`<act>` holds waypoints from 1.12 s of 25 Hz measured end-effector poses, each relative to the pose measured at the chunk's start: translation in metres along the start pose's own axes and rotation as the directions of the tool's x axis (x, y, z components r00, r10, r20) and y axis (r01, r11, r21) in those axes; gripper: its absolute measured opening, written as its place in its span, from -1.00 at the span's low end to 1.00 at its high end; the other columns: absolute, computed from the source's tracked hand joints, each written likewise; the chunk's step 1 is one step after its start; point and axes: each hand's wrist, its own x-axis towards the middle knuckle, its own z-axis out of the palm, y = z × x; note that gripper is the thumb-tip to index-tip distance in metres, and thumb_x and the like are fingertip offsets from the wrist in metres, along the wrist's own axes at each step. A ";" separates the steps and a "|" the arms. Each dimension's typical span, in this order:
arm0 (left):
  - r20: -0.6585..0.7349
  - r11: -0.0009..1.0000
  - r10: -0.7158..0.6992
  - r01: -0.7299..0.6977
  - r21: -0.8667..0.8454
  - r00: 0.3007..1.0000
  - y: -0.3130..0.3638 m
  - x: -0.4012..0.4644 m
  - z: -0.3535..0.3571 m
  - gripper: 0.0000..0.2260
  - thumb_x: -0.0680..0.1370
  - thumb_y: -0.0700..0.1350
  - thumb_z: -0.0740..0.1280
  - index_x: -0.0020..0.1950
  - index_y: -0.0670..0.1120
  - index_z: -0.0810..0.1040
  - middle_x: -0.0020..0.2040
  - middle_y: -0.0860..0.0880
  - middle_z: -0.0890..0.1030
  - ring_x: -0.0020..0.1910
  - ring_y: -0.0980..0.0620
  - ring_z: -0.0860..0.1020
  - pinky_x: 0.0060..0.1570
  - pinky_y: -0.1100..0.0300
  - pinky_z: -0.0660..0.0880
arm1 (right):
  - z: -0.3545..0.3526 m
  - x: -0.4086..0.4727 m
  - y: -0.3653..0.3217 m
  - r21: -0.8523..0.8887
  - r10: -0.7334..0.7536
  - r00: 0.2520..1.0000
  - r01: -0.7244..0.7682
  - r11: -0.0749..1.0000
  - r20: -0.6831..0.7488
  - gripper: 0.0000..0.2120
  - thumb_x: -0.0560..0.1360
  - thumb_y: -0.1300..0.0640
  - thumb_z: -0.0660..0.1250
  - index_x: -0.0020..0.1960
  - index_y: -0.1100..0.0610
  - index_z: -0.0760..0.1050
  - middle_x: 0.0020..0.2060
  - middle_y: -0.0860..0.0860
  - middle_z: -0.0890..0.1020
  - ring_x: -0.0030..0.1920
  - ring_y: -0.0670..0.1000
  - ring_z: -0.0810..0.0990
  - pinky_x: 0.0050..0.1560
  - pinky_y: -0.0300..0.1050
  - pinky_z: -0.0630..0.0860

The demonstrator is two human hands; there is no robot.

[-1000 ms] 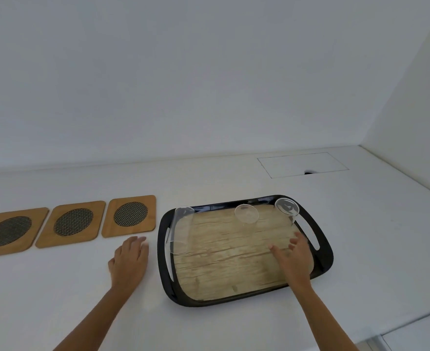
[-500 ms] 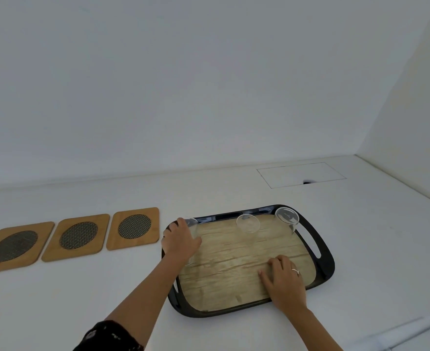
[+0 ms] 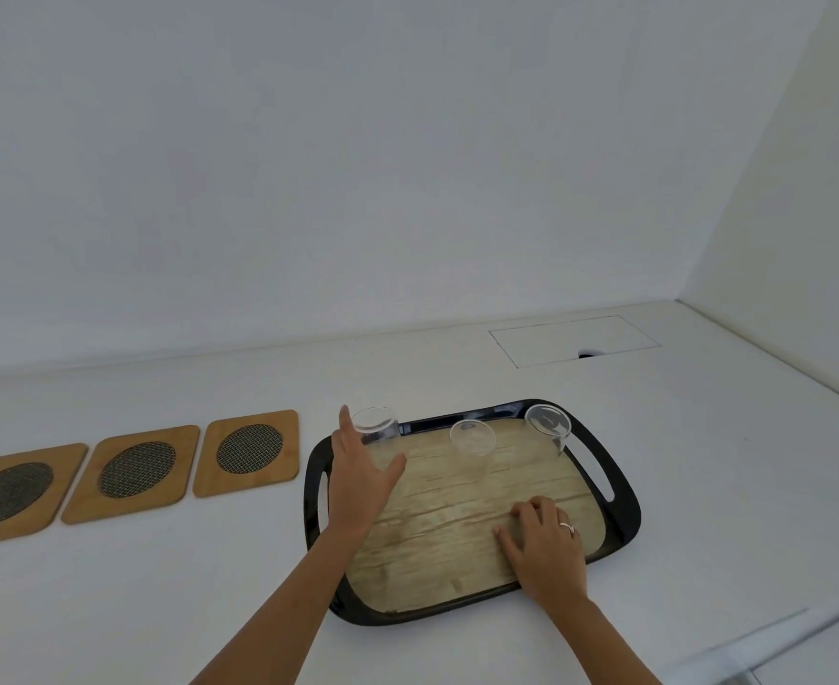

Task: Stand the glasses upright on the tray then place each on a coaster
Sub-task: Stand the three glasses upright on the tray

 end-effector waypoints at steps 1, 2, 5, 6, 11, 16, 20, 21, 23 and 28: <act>-0.006 1.000 0.013 -0.013 0.006 1.000 -0.001 -0.003 -0.001 -0.12 0.38 0.00 0.49 0.49 -0.01 -0.03 0.37 -0.17 0.30 0.23 -0.08 0.42 0.04 0.11 0.45 | 0.000 0.000 0.000 0.000 -0.002 1.000 0.002 1.000 0.003 -0.67 0.51 -0.19 0.19 0.09 0.03 0.45 0.09 0.01 0.48 0.11 0.04 0.47 0.11 -0.02 0.44; -0.011 1.000 0.025 -0.025 0.018 1.000 -0.003 -0.006 -0.002 -0.14 0.37 -0.01 0.49 0.48 -0.02 0.01 0.38 -0.17 0.30 0.25 -0.10 0.42 0.07 0.07 0.47 | 0.000 0.000 0.000 0.001 -0.004 1.000 0.004 1.000 0.003 -0.67 0.51 -0.19 0.19 0.09 0.03 0.45 0.09 0.01 0.48 0.11 0.04 0.46 0.11 -0.03 0.44; -0.018 0.995 0.070 -0.068 0.067 0.997 -0.006 -0.013 -0.004 -0.19 0.36 -0.03 0.51 0.46 -0.05 0.09 0.32 -0.16 0.35 0.21 -0.12 0.44 0.10 0.00 0.51 | 0.000 0.000 0.000 0.013 -0.006 1.000 0.006 1.000 -0.001 -0.68 0.51 -0.17 0.21 0.08 0.04 0.46 0.10 0.02 0.48 0.12 0.05 0.47 0.12 -0.02 0.44; -0.015 0.994 0.078 -0.077 0.076 0.997 -0.007 -0.015 -0.004 -0.20 0.36 -0.03 0.51 0.45 -0.06 0.11 0.30 -0.16 0.35 0.20 -0.12 0.44 0.12 -0.02 0.51 | 0.000 0.000 0.000 0.012 -0.004 1.000 0.004 1.000 0.004 -0.68 0.51 -0.17 0.21 0.09 0.05 0.46 0.10 0.02 0.48 0.13 0.05 0.46 0.13 -0.01 0.44; -0.017 0.994 0.084 -0.083 0.077 0.996 -0.014 -0.023 -0.005 -0.22 0.35 -0.04 0.52 0.42 -0.08 0.14 0.30 -0.15 0.34 0.23 -0.09 0.41 0.16 0.13 0.40 | 0.000 0.000 0.000 0.019 -0.001 1.000 0.001 1.000 0.011 -0.67 0.51 -0.18 0.20 0.09 0.05 0.46 0.11 0.02 0.48 0.15 0.06 0.45 0.14 -0.01 0.42; -0.023 0.992 0.102 -0.100 0.073 0.995 -0.018 -0.029 -0.008 -0.18 0.33 -0.03 0.54 0.43 -0.08 0.12 0.28 -0.16 0.34 0.21 -0.09 0.41 0.19 0.11 0.38 | -0.001 0.001 0.000 0.001 0.009 1.000 -0.009 1.000 0.029 -0.66 0.52 -0.18 0.18 0.11 0.04 0.45 0.12 0.02 0.47 0.16 0.06 0.44 0.15 0.00 0.42; 0.001 0.994 0.100 -0.100 0.037 0.995 -0.015 -0.034 -0.013 -0.13 0.33 0.09 0.51 0.45 -0.08 0.07 0.34 -0.16 0.32 0.28 -0.07 0.37 0.20 0.07 0.40 | 0.001 0.002 0.001 -0.001 0.010 1.000 -0.010 1.000 0.027 -0.65 0.52 -0.19 0.18 0.11 0.05 0.45 0.13 0.02 0.47 0.16 0.07 0.45 0.15 0.01 0.42; -0.012 0.993 0.113 -0.113 0.032 0.993 -0.014 -0.036 -0.017 -0.16 0.35 0.17 0.46 0.44 -0.07 0.07 0.36 -0.15 0.32 0.31 -0.05 0.35 0.19 0.08 0.39 | 0.001 0.002 0.002 -0.001 0.009 1.000 -0.009 1.000 0.028 -0.64 0.51 -0.19 0.18 0.11 0.05 0.45 0.13 0.03 0.47 0.15 0.07 0.45 0.15 0.01 0.43; -0.060 0.988 0.155 -0.154 0.010 0.986 -0.018 -0.037 -0.029 -0.27 0.43 0.26 0.32 0.43 -0.04 0.10 0.36 -0.11 0.33 0.33 -0.01 0.33 0.21 0.08 0.37 | 0.000 0.002 0.002 0.012 0.010 1.000 -0.010 1.000 0.027 -0.64 0.51 -0.19 0.20 0.11 0.06 0.46 0.12 0.03 0.48 0.14 0.07 0.46 0.13 0.01 0.44; -0.156 0.974 0.182 -0.157 0.161 0.971 -0.058 -0.040 -0.076 -0.52 0.55 0.16 0.10 0.33 -0.12 0.28 0.24 -0.17 0.45 0.21 -0.08 0.42 0.17 0.01 0.40 | -0.006 0.010 0.001 0.259 0.132 0.990 -0.142 0.955 0.057 -0.58 0.45 -0.13 0.35 0.17 0.13 0.45 0.10 0.05 0.49 0.12 0.10 0.48 0.12 0.04 0.45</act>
